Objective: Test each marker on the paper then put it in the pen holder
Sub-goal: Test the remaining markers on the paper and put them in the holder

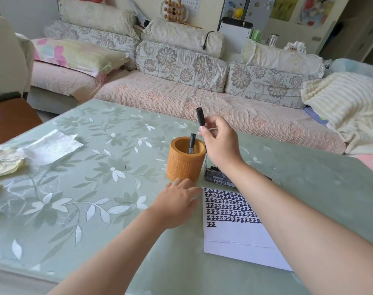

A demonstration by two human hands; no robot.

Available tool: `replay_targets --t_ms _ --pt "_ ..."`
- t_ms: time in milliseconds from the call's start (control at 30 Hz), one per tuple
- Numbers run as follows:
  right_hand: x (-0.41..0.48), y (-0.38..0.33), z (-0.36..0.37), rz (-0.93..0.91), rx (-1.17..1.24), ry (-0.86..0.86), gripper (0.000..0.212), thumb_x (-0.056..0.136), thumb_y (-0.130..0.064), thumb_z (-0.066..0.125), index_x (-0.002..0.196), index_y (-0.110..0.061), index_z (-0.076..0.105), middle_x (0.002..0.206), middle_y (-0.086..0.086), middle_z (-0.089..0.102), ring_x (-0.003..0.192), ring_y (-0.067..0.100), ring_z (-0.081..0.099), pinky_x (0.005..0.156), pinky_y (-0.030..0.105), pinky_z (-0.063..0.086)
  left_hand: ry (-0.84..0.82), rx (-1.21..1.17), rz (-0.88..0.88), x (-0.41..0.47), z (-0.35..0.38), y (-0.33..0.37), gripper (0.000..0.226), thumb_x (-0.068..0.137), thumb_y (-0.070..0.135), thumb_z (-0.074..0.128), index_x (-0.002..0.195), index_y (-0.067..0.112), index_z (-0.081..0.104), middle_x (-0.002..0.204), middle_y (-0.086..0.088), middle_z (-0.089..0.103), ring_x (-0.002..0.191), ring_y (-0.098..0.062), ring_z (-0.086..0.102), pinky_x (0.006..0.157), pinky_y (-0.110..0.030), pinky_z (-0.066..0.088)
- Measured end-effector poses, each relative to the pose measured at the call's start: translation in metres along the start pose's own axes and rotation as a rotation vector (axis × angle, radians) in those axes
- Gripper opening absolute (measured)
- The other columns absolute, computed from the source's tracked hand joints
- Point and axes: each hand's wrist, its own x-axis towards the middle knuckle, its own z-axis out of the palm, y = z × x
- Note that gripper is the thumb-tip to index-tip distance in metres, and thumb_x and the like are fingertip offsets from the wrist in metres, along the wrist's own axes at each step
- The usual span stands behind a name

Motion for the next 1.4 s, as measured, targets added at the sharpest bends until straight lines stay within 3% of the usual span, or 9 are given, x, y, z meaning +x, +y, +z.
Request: replay_targets --t_ms 67,267,367,500,667,900,1067,1267,1400 --pt "0.002 0.001 0.008 -0.006 0.017 0.031 0.012 0.091 -0.022 0.063 0.103 -0.025 0.065 0.09 -0.007 0.071 0.086 0.009 0.068 0.083 0.039 0.055 0.008 0.024 0.017 0.0 0.003 0.001 0.051 0.092 0.046 0.019 0.129 0.032 0.051 0.124 0.007 0.051 0.11 -0.019 0.043 0.095 -0.037 0.04" --pt "0.004 -0.007 0.014 -0.017 0.084 0.15 0.009 0.09 -0.022 0.066 0.099 -0.02 0.068 0.085 -0.009 0.071 0.079 0.005 0.065 0.077 0.028 0.055 0.006 0.035 0.023 0.001 0.007 -0.001 0.041 0.098 0.041 0.038 0.138 0.036 0.042 0.131 0.01 0.047 0.117 -0.016 0.039 0.099 -0.032 0.034" --pt "-0.001 -0.001 0.014 0.051 -0.077 -0.036 0.007 0.087 -0.027 0.068 0.092 -0.023 0.07 0.08 -0.012 0.069 0.079 0.008 0.066 0.078 0.032 0.055 -0.006 0.031 0.008 0.003 0.005 0.002 0.041 0.098 0.041 0.038 0.138 0.035 0.043 0.129 0.009 0.048 0.117 -0.017 0.039 0.099 -0.033 0.034" --pt "-0.011 0.015 0.015 0.005 -0.537 -0.152 0.021 0.084 -0.042 0.064 0.097 -0.027 0.072 0.107 -0.006 0.06 0.108 0.02 0.046 0.095 0.035 0.039 -0.004 0.032 -0.021 0.008 0.003 0.007 0.038 0.099 0.042 0.036 0.135 0.033 0.046 0.124 0.007 0.048 0.113 -0.017 0.039 0.096 -0.031 0.033" --pt "-0.017 0.022 0.007 0.096 -0.395 -0.255 0.029 0.09 -0.041 0.059 0.113 -0.027 0.069 0.119 -0.003 0.052 0.119 0.018 0.04 0.105 0.03 0.033 -0.004 0.019 -0.023 0.014 0.006 0.016 0.038 0.1 0.043 0.036 0.135 0.032 0.046 0.123 0.007 0.049 0.113 -0.017 0.039 0.098 -0.031 0.034" --pt "-0.032 0.073 -0.053 0.15 -0.459 -0.203 0.023 0.095 -0.015 0.05 0.107 -0.026 0.067 0.113 -0.008 0.062 0.1 0.011 0.057 0.088 0.027 0.045 0.007 0.016 0.002 0.015 0.011 0.017 0.038 0.1 0.044 0.036 0.133 0.032 0.05 0.125 0.009 0.05 0.113 -0.017 0.041 0.097 -0.034 0.037" --pt "-0.027 0.106 -0.094 0.234 -0.709 -0.249 0.026 0.095 -0.018 0.052 0.11 -0.027 0.072 0.12 -0.003 0.067 0.107 0.02 0.062 0.093 0.036 0.051 0.016 0.013 0.0 0.015 0.015 0.013 0.057 0.09 0.055 0.018 0.125 0.033 0.057 0.123 0.012 0.052 0.111 -0.014 0.041 0.095 -0.032 0.038" --pt "-0.019 0.11 -0.095 0.24 -0.65 -0.426 0.022 0.094 -0.031 0.062 0.112 -0.026 0.073 0.118 -0.001 0.066 0.11 0.024 0.058 0.095 0.036 0.046 0.033 0.029 -0.018 0.018 0.016 0.014 0.05 0.093 0.054 0.022 0.121 0.034 0.059 0.122 0.014 0.051 0.11 -0.014 0.04 0.093 -0.032 0.038" --pt "-0.019 0.105 -0.089 0.159 -0.662 -0.417 0.016 0.093 -0.031 0.063 0.105 -0.024 0.071 0.108 -0.002 0.063 0.101 0.022 0.059 0.091 0.036 0.045 0.05 0.01 -0.007 0.018 0.016 0.014 0.031 0.098 0.044 0.042 0.121 0.032 0.059 0.123 0.013 0.052 0.111 -0.015 0.041 0.093 -0.033 0.038"
